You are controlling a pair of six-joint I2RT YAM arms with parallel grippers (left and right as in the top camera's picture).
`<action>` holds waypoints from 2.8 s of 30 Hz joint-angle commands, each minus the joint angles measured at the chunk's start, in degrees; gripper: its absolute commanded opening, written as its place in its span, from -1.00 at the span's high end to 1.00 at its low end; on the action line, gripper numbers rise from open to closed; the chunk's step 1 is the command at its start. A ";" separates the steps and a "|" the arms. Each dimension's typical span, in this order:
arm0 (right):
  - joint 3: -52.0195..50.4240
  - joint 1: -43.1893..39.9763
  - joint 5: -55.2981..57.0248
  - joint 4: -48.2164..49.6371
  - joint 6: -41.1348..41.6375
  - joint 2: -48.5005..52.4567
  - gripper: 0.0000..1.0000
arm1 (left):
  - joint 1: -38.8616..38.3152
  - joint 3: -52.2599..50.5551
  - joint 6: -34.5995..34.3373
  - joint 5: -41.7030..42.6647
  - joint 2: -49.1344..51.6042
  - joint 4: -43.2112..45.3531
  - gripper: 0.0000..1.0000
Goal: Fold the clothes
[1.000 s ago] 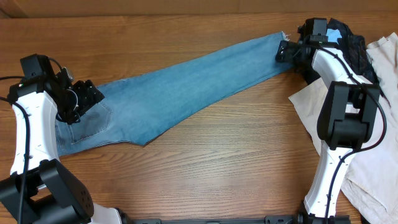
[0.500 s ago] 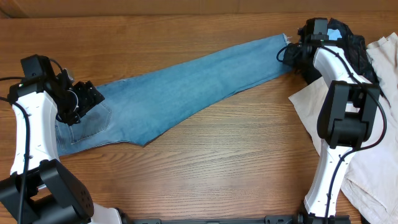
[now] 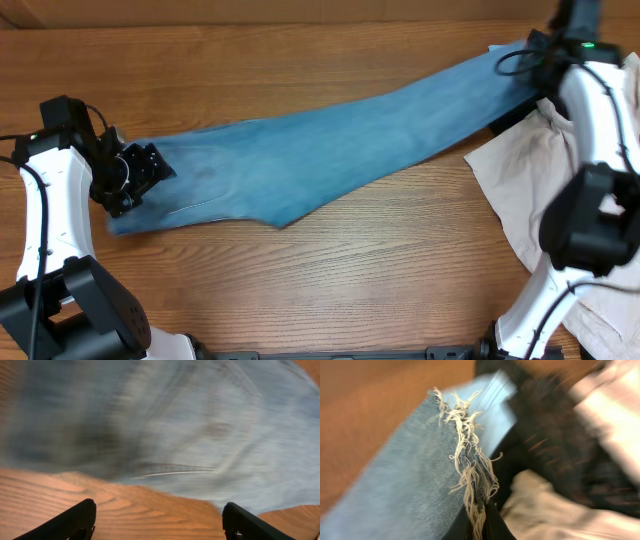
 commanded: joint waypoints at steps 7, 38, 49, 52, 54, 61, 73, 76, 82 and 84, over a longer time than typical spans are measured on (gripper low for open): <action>2.14 9.99 -6.82 -5.38 -8.33 -7.30 0.92 | -0.52 0.48 1.86 -0.33 -0.11 -2.73 -0.75; -11.19 50.29 -9.62 0.20 3.50 -5.25 0.92 | -0.52 0.37 3.82 -0.39 -0.11 -3.32 -0.77; -11.19 50.75 -14.69 1.57 4.07 -4.22 0.91 | -0.52 -0.17 4.24 -0.37 -0.11 -3.28 -0.77; -11.19 50.75 -16.92 2.49 4.72 -3.26 0.90 | -0.52 -0.74 4.24 -0.39 -0.11 -2.95 -0.77; -11.19 50.90 -17.75 3.50 5.03 -2.54 0.90 | -0.52 -1.14 4.24 -0.37 -0.11 -2.75 -0.78; -11.19 52.00 -17.73 5.29 5.57 -0.48 0.63 | -0.52 -2.21 4.24 -0.35 -0.11 -1.81 -0.78; -10.16 51.08 -13.55 1.70 5.27 -0.55 -0.27 | -0.52 -2.32 4.74 -0.42 -0.11 -1.77 -0.87; -8.26 49.96 -9.46 -3.30 5.27 -0.57 -0.28 | -0.52 -2.32 4.85 -2.40 -0.11 -1.51 -1.00; -7.10 47.06 -3.96 -9.60 5.31 -2.91 -0.32 | -0.52 -2.43 2.14 -11.80 -0.11 0.26 -1.00; -7.10 46.01 -4.00 -10.29 5.35 -4.00 -0.33 | -0.52 -3.13 1.79 -12.22 -0.11 1.77 -1.00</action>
